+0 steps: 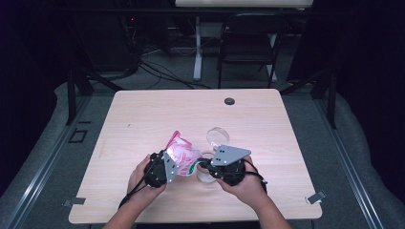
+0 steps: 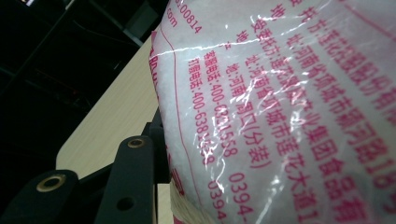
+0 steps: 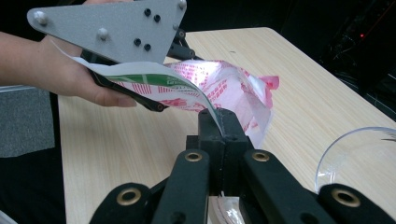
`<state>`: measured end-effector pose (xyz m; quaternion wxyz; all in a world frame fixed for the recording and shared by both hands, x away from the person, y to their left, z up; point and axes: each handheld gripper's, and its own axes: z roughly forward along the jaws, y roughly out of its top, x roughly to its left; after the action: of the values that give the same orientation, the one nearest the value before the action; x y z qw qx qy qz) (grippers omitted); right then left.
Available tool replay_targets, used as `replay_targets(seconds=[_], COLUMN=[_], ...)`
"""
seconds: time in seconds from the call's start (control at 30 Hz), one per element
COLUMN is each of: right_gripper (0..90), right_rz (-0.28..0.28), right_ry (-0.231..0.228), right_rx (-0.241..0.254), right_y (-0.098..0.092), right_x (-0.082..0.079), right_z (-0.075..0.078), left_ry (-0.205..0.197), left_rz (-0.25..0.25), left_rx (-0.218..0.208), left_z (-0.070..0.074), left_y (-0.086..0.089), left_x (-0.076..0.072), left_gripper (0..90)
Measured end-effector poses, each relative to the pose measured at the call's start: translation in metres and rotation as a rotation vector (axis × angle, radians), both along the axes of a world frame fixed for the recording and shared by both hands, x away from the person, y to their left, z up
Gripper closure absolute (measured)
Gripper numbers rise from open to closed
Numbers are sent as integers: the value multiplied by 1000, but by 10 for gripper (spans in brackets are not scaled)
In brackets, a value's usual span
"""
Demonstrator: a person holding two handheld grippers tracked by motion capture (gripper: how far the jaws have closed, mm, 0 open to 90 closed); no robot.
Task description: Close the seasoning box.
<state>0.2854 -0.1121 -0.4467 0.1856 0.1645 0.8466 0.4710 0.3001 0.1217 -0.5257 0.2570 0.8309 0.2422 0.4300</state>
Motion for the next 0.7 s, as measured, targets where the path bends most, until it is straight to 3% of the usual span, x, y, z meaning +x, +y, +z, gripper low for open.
replay_targets(seconds=[0.27, 0.7], right_gripper=[900, 900], right_rz=[-14, -44], right_ry=[-1, 0], right_rx=[2, 15], right_y=[0, -6], right_x=[0, 5], right_z=[0, -1], left_ry=[-18, -89], left_rz=[-2, -24], left_rx=[10, 58], left_z=[2, 3], left_y=[-1, -8], left_x=[3, 13], left_gripper=[594, 595])
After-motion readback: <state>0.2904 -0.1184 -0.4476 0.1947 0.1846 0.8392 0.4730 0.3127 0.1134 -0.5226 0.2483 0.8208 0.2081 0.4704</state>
